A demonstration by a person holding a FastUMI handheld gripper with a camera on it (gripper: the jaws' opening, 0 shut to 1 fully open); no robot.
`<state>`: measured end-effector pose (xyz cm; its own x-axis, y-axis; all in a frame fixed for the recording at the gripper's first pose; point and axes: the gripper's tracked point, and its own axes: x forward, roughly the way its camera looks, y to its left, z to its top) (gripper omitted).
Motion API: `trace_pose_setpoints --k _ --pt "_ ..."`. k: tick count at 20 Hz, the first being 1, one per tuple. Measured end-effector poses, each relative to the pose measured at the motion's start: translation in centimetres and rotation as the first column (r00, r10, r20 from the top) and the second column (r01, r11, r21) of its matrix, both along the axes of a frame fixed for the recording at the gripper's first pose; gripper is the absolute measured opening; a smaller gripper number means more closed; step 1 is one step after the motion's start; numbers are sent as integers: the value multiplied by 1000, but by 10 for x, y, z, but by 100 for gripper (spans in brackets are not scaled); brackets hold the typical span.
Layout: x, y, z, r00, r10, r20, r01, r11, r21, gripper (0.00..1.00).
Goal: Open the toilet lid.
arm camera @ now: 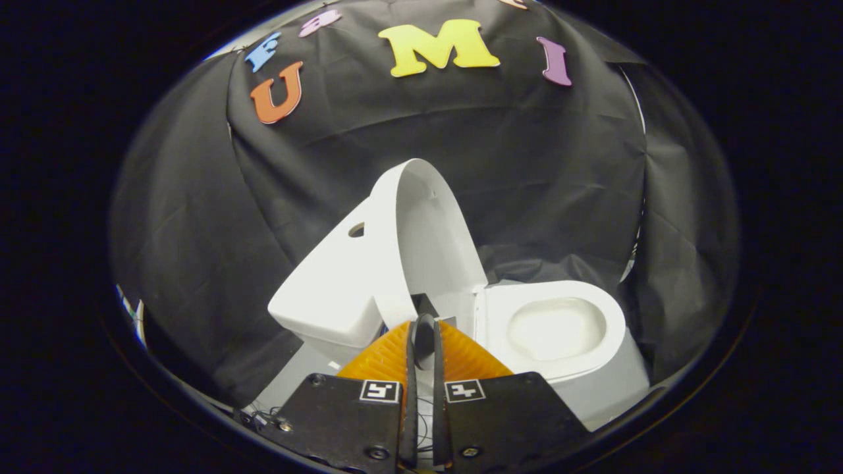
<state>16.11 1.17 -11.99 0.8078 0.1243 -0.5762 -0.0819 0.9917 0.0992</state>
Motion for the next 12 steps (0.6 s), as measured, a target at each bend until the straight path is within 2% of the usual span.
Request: trace_pose_setpoints --k 12 --pt "1 0 1 1000 20 23 -19 999 -37 12"
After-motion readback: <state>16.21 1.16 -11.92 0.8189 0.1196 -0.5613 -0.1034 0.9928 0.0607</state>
